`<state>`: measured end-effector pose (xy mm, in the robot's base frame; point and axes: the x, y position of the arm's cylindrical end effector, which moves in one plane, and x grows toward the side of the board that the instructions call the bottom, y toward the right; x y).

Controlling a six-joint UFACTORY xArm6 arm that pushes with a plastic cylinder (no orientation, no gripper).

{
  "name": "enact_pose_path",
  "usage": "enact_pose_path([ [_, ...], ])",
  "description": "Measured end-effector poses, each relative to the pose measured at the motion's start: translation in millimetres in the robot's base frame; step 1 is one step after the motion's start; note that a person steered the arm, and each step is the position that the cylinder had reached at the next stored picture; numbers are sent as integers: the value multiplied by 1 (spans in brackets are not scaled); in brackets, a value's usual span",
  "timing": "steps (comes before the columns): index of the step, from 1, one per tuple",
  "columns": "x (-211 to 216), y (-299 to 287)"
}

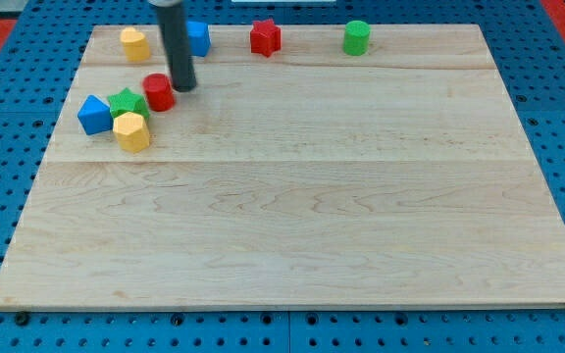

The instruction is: Push the heart to the top left corner

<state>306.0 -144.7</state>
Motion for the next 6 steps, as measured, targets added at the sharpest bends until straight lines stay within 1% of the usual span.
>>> enact_pose_path([
  [1, -21, -17],
  [2, -53, -8],
  [3, -39, 2],
  [4, -42, -26],
  [5, -62, -66],
  [6, -68, -66],
])
